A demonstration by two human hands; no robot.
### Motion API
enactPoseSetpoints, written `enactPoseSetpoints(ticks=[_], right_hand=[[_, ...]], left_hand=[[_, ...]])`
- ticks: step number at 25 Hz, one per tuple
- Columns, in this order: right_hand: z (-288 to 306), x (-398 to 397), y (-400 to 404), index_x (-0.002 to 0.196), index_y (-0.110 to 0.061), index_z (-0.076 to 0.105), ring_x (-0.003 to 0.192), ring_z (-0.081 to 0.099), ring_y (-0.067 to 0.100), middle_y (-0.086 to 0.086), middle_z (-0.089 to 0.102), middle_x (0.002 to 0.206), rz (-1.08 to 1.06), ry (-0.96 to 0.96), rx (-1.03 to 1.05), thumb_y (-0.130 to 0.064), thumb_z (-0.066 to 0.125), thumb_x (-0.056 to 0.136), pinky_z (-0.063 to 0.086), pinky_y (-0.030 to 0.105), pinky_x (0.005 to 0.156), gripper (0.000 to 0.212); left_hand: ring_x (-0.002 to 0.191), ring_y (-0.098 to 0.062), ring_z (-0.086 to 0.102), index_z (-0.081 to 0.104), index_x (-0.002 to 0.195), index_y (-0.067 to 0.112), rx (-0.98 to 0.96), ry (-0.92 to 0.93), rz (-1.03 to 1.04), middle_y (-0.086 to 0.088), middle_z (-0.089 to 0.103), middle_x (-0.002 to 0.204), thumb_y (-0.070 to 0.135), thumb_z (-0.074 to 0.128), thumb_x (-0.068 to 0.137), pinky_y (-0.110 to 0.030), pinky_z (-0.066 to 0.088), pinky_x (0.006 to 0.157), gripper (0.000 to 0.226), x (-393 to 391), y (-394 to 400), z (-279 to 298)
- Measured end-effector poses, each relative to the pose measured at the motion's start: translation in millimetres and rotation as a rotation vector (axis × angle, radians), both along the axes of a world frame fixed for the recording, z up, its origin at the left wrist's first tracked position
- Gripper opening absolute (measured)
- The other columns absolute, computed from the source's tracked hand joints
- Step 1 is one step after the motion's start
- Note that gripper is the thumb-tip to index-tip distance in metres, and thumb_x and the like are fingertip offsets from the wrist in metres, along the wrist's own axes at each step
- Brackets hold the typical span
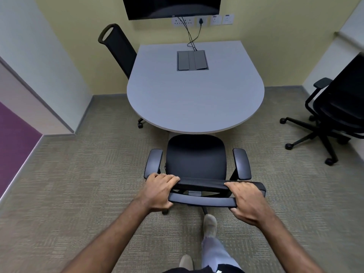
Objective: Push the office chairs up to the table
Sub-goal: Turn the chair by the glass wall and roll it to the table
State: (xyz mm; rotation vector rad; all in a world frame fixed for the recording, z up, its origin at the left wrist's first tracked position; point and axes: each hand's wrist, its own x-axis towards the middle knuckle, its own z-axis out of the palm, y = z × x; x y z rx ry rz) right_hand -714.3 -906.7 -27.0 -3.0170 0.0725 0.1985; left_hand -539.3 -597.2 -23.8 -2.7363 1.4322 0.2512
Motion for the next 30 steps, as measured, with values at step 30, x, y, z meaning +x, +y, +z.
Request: enactPoseSetpoints(ticks=[30], right_hand=[[10, 64, 42, 0.136, -0.021, 0.066, 0.114, 0.07, 0.026, 0.0, 0.075, 0.125, -0.064, -0.011, 0.004, -0.041, 0.069, 0.071, 0.049, 0.042, 0.103, 0.068]], left_hand=[[0.105, -0.026, 0.067, 0.062, 0.129, 0.021, -0.016, -0.043, 0.026, 0.003, 0.07, 0.122, 0.058, 0.068, 0.069, -0.043, 0.047, 0.092, 0.071, 57, 37, 9]])
